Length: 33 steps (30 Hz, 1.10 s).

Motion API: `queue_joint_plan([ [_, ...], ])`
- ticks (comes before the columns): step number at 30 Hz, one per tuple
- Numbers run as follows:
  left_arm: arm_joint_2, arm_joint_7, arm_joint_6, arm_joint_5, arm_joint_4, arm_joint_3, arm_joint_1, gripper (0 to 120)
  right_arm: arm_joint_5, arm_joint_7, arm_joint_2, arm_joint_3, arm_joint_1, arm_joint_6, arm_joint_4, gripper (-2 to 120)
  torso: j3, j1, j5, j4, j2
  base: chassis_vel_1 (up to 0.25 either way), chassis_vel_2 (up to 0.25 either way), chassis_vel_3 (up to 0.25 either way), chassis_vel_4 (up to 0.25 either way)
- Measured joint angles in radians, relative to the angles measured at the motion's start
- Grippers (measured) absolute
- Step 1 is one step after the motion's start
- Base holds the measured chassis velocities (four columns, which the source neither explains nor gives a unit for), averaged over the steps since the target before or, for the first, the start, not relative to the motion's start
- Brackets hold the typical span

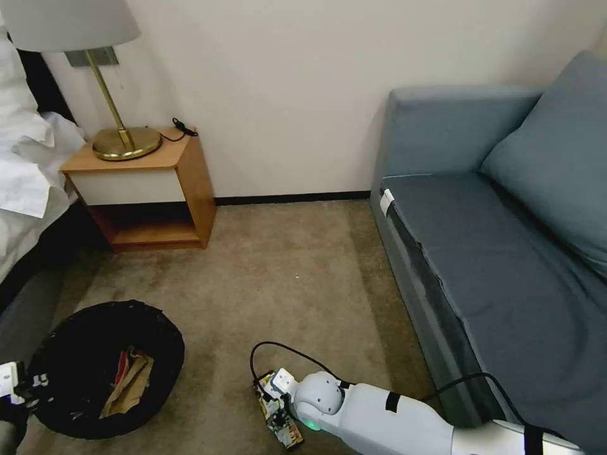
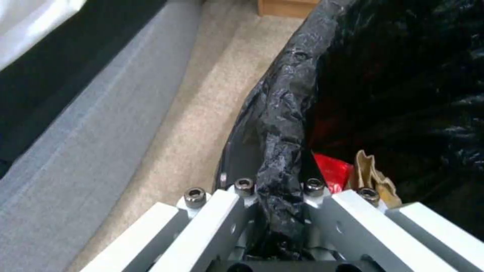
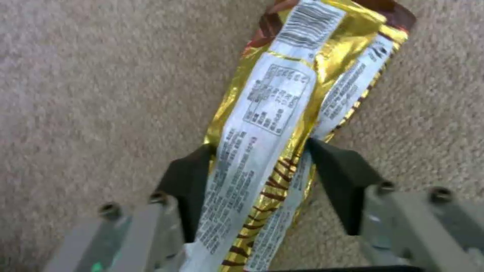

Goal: Pick up the trash bin, then pick up the garbage on the floor and place it into the trash bin.

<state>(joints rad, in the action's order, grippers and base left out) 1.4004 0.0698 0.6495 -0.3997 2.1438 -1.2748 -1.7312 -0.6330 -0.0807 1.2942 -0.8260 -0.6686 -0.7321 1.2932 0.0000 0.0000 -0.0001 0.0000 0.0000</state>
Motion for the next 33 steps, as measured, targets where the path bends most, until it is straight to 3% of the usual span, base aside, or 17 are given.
queue_joint_plan([
  [13,0.005,0.0,0.001,-0.001,0.003,0.006,0.003,3,0.012,0.003,-0.018,0.017,-0.013,0.001,0.035,1,0.0,0.0,0.0001,0.0001,0.0,0.0,0.0,0.0,0.0],
  [25,0.013,-0.001,0.001,0.001,0.001,0.024,0.001,3,0.032,-0.001,-0.087,0.183,-0.067,0.014,0.22,0,0.0,0.0,0.0001,0.0,0.0,0.0,0.0,0.0,0.0],
  [33,0.008,-0.002,0.001,0.003,0.002,0.032,-0.008,3,0.037,-0.044,-0.112,0.344,-0.131,0.126,0.431,0,0.0,0.0,0.0001,0.0,0.0,0.0,0.0,0.0,0.0],
])
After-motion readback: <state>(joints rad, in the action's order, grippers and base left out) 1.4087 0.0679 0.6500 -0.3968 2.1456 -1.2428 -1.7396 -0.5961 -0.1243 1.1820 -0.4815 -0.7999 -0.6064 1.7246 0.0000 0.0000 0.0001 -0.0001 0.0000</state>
